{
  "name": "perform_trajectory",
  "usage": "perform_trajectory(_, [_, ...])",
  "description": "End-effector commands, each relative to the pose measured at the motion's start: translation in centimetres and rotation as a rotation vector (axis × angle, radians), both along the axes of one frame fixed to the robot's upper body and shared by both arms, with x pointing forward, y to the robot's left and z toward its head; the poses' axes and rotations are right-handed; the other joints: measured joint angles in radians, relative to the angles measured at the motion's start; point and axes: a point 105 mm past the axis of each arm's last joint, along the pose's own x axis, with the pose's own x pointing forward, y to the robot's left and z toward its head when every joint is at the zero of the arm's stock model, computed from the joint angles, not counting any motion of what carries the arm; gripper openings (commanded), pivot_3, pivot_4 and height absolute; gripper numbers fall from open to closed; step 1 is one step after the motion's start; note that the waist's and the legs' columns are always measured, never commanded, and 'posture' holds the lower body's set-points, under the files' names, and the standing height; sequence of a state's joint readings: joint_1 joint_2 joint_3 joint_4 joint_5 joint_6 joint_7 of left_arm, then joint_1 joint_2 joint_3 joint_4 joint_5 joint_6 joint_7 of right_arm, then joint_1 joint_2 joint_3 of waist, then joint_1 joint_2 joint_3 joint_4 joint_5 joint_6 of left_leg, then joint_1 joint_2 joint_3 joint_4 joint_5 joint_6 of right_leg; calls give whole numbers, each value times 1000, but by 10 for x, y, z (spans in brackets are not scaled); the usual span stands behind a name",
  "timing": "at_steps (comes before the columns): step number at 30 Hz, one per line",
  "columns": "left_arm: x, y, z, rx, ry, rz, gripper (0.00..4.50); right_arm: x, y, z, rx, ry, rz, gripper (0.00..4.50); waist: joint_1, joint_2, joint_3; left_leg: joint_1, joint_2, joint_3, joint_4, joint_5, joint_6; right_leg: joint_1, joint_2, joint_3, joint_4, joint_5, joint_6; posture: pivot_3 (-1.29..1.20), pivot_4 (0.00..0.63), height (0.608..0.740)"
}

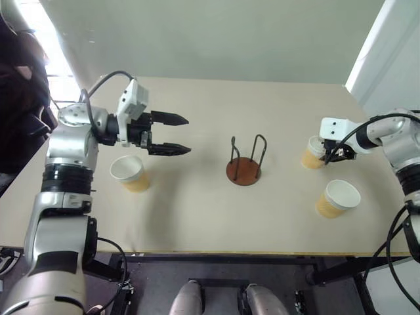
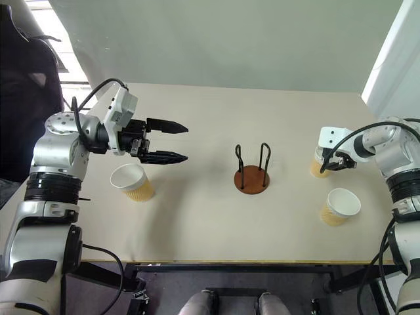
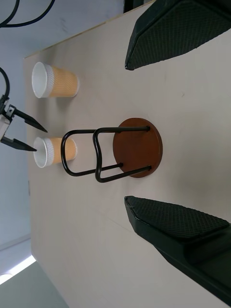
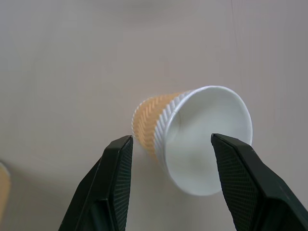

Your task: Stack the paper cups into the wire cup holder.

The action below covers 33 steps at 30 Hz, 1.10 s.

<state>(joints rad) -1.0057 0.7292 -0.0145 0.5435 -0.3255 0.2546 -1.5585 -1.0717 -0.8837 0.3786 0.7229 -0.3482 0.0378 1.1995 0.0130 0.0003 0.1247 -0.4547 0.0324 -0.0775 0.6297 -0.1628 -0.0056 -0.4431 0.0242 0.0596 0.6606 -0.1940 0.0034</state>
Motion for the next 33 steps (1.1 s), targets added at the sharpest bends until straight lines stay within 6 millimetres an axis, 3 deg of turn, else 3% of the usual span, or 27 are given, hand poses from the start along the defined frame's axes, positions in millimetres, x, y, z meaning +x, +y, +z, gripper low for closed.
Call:
perform_trajectory(1, [-4,-2,19,-13,-73,-12,4500,6,4,14,-29,-59,26,2595,0,0,0,0,0,0,0,0,0,0,0,0,0,0,0,0,150,740])
perform_trajectory(5, [-5,-3,19,-13,-81,-10,4500,8,6,10,-64,-48,46,2595,0,0,0,0,0,0,0,0,0,0,0,0,0,0,0,0,150,740])
perform_trajectory(8, [-5,-2,19,-15,-86,-8,4500,8,5,5,-97,-35,58,2095,0,0,0,0,0,0,0,0,0,0,0,0,0,0,0,0,150,740])
perform_trajectory(14, [-5,-1,18,-10,-83,-6,4500,7,2,-1,-139,4,77,27,0,0,0,0,0,0,0,0,0,0,0,0,0,0,0,0,150,740])
perform_trajectory(18, [-5,2,17,-4,-85,-4,4500,6,4,2,-148,12,88,27,0,0,0,0,0,0,0,0,0,0,0,0,0,0,-1,0,150,740])
perform_trajectory(22, [1,10,7,36,-96,28,4500,3,15,18,-139,7,130,27,-1,0,0,0,0,0,0,0,0,0,0,0,0,0,-1,0,150,740])
perform_trajectory(33, [16,21,-13,70,-96,52,4500,-19,79,77,-57,-96,282,27,-3,0,0,-1,0,0,-1,-1,0,0,0,0,0,-3,-6,0,150,740])
